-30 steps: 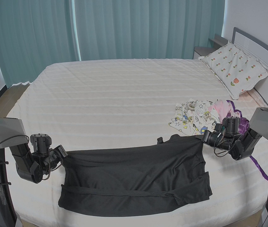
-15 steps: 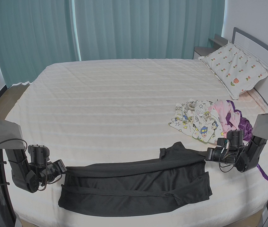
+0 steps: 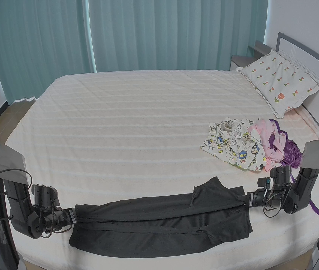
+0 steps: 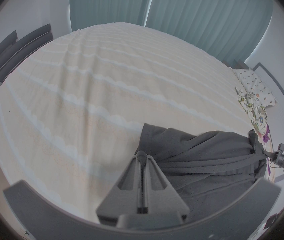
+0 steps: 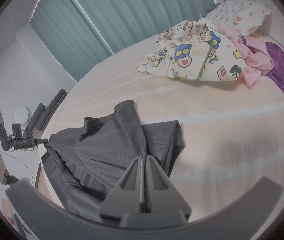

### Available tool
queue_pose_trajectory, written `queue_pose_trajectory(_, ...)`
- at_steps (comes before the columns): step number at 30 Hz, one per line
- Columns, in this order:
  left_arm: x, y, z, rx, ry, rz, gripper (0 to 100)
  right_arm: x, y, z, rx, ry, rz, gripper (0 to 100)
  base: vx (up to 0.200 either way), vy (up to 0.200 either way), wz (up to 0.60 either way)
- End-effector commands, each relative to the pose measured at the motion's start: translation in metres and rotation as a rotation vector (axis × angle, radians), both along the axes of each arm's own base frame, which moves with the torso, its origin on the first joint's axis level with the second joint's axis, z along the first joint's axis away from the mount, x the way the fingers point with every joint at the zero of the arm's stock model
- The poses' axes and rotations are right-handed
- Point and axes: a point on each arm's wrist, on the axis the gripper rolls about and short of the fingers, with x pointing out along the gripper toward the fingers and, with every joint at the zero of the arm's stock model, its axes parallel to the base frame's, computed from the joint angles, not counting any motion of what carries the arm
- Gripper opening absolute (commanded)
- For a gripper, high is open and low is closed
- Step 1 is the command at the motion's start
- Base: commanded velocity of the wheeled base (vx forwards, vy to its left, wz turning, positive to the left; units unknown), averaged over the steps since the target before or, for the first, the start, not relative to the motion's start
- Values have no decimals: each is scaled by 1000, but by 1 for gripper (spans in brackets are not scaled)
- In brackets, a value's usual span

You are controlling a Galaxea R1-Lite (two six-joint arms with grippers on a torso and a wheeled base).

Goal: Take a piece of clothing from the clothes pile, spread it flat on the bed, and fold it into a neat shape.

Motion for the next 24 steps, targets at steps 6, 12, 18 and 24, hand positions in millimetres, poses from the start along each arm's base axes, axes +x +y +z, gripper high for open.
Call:
queue_pose_trajectory(6,-7,-1,-8,0,50,-11,100,-11,3,-7,-10,45,18,100,0,0,0)
queue_pose_trajectory(12,-9,2,-5,-16,44,4,100,-9,-4,6,5,9,-8,100,0,0,0)
queue_pose_trajectory(18,-13,19,9,-71,-27,65,100,-3,-12,31,82,-43,-61,100,0,0,0)
queue_pose_trajectory(24,1,29,36,-242,-170,203,100,6,8,50,189,-60,-78,100,0,0,0)
